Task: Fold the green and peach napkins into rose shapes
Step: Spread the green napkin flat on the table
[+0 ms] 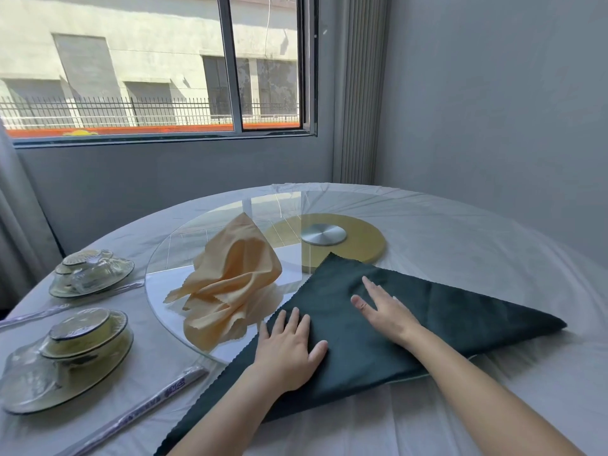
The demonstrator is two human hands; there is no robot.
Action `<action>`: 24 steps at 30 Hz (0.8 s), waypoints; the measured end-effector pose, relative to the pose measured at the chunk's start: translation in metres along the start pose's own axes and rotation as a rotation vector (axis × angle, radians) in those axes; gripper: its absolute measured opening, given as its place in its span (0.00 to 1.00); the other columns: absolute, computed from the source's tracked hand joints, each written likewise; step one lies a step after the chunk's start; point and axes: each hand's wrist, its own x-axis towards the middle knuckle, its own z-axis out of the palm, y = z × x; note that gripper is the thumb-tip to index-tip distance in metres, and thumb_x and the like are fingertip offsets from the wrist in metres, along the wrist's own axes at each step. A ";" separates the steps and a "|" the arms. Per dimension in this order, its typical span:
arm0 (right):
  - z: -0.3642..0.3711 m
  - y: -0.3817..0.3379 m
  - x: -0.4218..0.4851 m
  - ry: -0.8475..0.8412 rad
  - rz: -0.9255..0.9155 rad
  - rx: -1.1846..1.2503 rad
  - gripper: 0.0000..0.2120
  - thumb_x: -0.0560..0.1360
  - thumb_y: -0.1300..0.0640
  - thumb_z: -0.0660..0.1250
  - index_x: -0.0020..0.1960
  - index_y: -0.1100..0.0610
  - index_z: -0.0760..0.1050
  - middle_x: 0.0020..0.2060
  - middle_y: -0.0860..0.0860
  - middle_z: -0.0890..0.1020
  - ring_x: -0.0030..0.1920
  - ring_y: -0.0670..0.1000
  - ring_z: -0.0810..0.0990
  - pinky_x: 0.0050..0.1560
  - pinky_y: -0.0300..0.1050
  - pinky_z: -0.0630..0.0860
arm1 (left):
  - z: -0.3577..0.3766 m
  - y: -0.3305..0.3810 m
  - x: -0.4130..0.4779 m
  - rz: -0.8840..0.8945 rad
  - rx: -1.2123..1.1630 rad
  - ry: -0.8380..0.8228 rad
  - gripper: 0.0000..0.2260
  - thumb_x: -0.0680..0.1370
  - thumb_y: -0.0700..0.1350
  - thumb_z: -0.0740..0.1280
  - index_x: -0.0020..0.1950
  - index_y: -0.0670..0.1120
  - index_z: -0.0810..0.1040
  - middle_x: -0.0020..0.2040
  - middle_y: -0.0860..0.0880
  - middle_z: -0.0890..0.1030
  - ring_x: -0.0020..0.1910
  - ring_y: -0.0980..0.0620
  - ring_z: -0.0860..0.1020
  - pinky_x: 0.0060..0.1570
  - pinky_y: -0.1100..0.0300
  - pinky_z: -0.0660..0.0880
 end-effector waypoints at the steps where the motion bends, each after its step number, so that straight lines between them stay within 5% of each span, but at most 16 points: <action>1: -0.007 0.003 -0.006 0.021 -0.019 0.125 0.36 0.74 0.32 0.48 0.76 0.48 0.50 0.76 0.47 0.53 0.75 0.43 0.47 0.75 0.49 0.46 | 0.000 -0.001 0.001 -0.001 0.000 -0.007 0.30 0.79 0.63 0.46 0.77 0.50 0.47 0.78 0.49 0.45 0.76 0.48 0.42 0.73 0.43 0.41; 6: -0.038 0.052 -0.056 0.118 -0.060 0.084 0.33 0.72 0.33 0.51 0.71 0.49 0.64 0.72 0.47 0.64 0.72 0.38 0.53 0.74 0.46 0.53 | -0.001 -0.004 0.003 0.023 -0.009 -0.024 0.31 0.79 0.64 0.45 0.77 0.50 0.47 0.78 0.50 0.44 0.77 0.49 0.43 0.73 0.43 0.42; 11: -0.062 0.102 -0.099 0.209 -0.015 0.013 0.46 0.61 0.19 0.47 0.69 0.46 0.67 0.70 0.43 0.67 0.70 0.38 0.57 0.72 0.47 0.59 | -0.012 0.002 -0.018 0.244 -0.077 0.133 0.42 0.70 0.73 0.38 0.77 0.50 0.52 0.77 0.53 0.53 0.76 0.53 0.51 0.73 0.55 0.53; 14: -0.070 0.118 -0.118 0.175 -0.029 -0.111 0.51 0.54 0.16 0.46 0.67 0.45 0.70 0.66 0.37 0.65 0.69 0.38 0.58 0.71 0.44 0.56 | -0.002 0.013 -0.046 0.484 0.059 0.295 0.34 0.72 0.73 0.49 0.65 0.52 0.72 0.65 0.57 0.74 0.62 0.54 0.73 0.55 0.62 0.72; 16: -0.070 0.123 -0.122 0.120 -0.045 -0.237 0.51 0.54 0.16 0.46 0.66 0.45 0.70 0.67 0.38 0.64 0.72 0.41 0.58 0.71 0.44 0.55 | 0.010 0.013 -0.055 0.541 0.114 0.358 0.23 0.68 0.67 0.62 0.55 0.54 0.77 0.54 0.59 0.79 0.49 0.55 0.78 0.40 0.66 0.74; 18: -0.068 0.123 -0.119 0.120 -0.072 -0.336 0.40 0.63 0.24 0.57 0.67 0.46 0.69 0.70 0.41 0.65 0.73 0.44 0.58 0.71 0.43 0.54 | 0.016 0.009 -0.053 0.551 0.123 0.385 0.21 0.65 0.61 0.67 0.55 0.53 0.77 0.52 0.57 0.79 0.46 0.55 0.79 0.36 0.66 0.74; 20: -0.066 0.120 -0.112 0.146 -0.105 -0.419 0.26 0.72 0.42 0.65 0.68 0.48 0.69 0.70 0.44 0.68 0.72 0.46 0.61 0.70 0.42 0.55 | 0.018 0.006 -0.050 0.550 0.162 0.406 0.21 0.63 0.52 0.73 0.55 0.50 0.78 0.52 0.55 0.80 0.44 0.53 0.80 0.34 0.65 0.75; 24: -0.071 0.114 -0.101 0.250 -0.213 -0.561 0.19 0.64 0.61 0.73 0.54 0.53 0.80 0.52 0.49 0.82 0.57 0.52 0.79 0.58 0.49 0.71 | 0.014 0.003 -0.051 0.592 0.208 0.413 0.18 0.60 0.42 0.77 0.49 0.49 0.81 0.49 0.56 0.82 0.45 0.54 0.82 0.33 0.65 0.77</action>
